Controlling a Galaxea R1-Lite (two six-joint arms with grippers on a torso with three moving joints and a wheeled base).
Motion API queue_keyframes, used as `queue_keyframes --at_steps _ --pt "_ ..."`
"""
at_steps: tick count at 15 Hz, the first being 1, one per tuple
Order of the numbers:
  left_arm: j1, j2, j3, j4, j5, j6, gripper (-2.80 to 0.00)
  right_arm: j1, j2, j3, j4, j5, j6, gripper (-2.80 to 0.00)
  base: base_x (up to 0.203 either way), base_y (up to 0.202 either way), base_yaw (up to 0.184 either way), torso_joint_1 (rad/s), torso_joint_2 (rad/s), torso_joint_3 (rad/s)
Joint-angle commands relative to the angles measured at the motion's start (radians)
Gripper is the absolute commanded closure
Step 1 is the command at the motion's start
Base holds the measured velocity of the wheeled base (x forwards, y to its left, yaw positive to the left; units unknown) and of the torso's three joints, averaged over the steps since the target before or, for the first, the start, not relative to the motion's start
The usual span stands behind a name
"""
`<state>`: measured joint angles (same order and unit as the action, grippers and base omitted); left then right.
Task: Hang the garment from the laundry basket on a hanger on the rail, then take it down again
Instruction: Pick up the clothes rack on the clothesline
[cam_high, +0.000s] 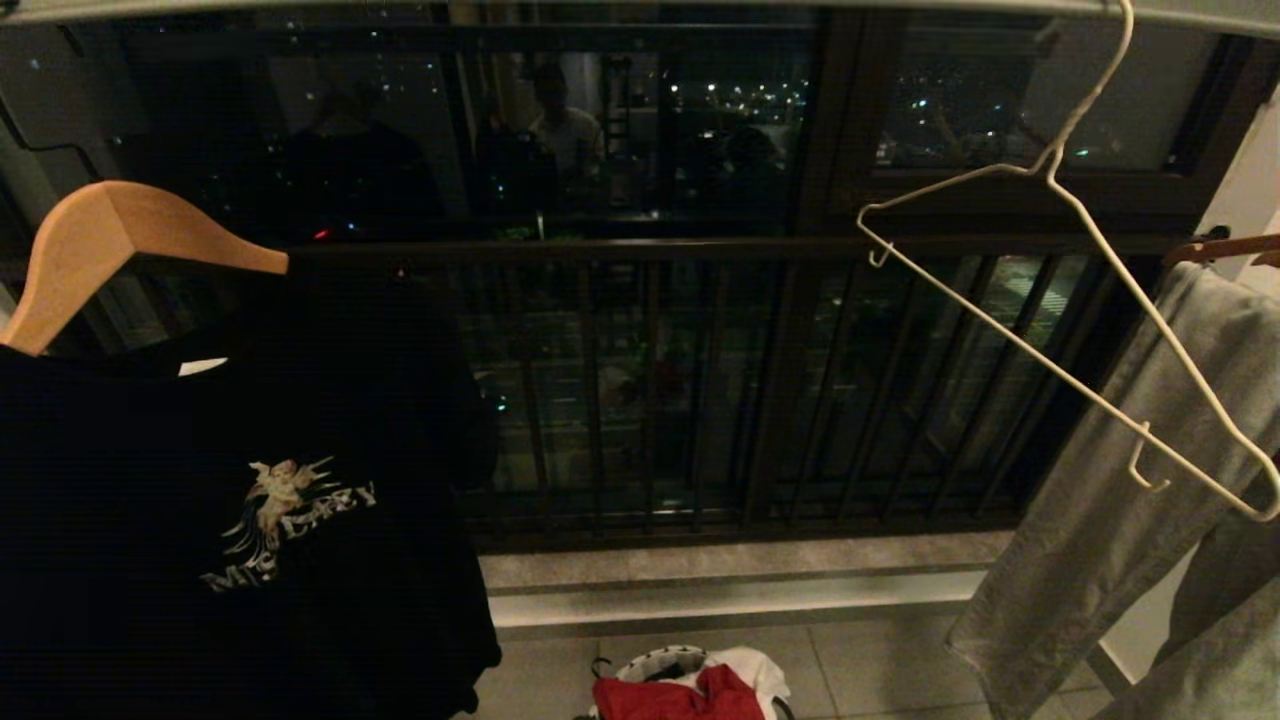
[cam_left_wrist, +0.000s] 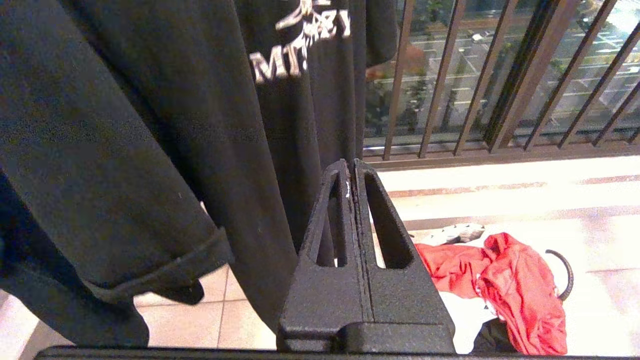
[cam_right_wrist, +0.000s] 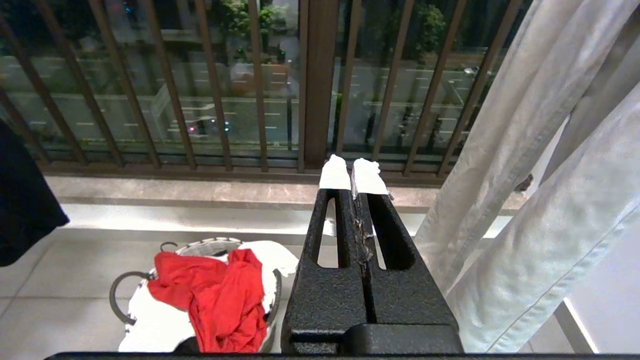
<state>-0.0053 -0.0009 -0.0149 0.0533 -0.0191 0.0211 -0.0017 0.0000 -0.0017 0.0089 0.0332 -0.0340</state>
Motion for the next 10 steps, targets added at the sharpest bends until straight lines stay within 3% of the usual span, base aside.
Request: queue_keyframes --at_steps 1,10 --pt "0.001 -0.001 0.001 0.000 0.000 -0.001 0.00 0.000 0.000 0.000 0.000 0.001 -0.001 0.00 0.000 0.000 0.000 0.139 -0.30 -0.157" --pt "0.000 -0.001 0.000 0.000 0.001 0.000 0.00 0.000 0.000 0.000 0.000 0.001 -0.003 0.00 0.000 0.000 0.000 0.131 -0.27 -0.139"
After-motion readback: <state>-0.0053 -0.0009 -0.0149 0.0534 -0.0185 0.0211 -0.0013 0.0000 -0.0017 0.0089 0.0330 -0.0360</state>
